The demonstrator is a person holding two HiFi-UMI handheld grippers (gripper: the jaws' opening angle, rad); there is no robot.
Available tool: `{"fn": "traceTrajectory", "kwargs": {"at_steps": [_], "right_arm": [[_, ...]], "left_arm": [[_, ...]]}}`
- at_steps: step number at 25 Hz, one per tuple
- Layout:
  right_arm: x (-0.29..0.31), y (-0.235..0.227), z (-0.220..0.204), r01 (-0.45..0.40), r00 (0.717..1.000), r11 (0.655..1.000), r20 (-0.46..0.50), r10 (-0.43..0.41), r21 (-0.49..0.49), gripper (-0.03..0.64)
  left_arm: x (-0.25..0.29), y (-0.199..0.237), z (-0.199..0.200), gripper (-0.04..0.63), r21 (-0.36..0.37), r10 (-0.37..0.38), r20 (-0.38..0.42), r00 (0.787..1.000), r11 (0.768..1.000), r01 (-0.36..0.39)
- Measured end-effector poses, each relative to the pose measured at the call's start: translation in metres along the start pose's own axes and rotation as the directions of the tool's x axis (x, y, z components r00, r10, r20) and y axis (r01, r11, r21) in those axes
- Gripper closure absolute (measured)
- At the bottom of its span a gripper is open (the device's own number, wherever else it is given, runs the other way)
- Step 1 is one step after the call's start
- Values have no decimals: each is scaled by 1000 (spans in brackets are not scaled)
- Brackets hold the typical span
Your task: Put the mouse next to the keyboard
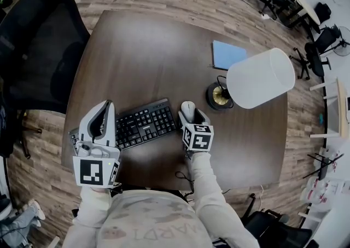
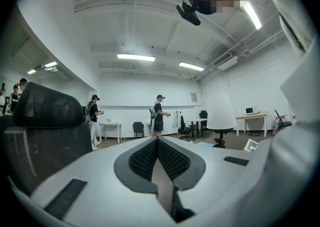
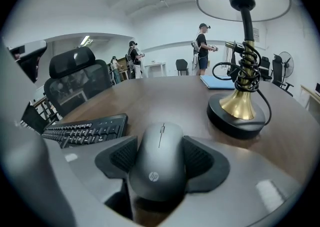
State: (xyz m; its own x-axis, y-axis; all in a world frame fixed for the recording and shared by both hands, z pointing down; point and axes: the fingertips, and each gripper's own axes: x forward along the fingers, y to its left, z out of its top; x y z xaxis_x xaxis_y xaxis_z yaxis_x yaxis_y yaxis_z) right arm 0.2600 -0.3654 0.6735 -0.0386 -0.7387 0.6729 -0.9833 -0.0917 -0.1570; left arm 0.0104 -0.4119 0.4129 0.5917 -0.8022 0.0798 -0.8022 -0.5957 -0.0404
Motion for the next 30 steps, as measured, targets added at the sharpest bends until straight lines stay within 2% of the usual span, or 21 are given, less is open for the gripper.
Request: {"fn": "traceTrajectory", "kwargs": {"at_steps": [13, 19, 21, 24, 26, 30], "right_arm": [[4, 2, -2, -13, 999, 1000, -32, 13, -18, 310], [-15, 3, 15, -3, 999, 1000, 35, 4, -25, 310], [-28, 6, 25, -3, 997, 1000, 80, 6, -30, 356], [-52, 11, 43, 4, 986, 999, 168, 3, -43, 528], [-66, 15, 54, 2, 976, 999, 219, 10, -53, 607], [-91, 24, 66, -21, 956, 997, 289, 40, -69, 607]], "left_arm": [[-5, 2, 2, 589, -5, 0, 7, 1000, 1000, 0], [-14, 1, 6, 589, -3, 5, 16, 1000, 1000, -5], [-17, -1, 7, 589, -1, 5, 18, 1000, 1000, -5], [-23, -5, 11, 589, 1, 4, 23, 1000, 1000, -4], [-27, -8, 14, 589, 3, 2, 30, 1000, 1000, -2], [-36, -15, 18, 589, 9, -1, 39, 999, 1000, 1]]}}
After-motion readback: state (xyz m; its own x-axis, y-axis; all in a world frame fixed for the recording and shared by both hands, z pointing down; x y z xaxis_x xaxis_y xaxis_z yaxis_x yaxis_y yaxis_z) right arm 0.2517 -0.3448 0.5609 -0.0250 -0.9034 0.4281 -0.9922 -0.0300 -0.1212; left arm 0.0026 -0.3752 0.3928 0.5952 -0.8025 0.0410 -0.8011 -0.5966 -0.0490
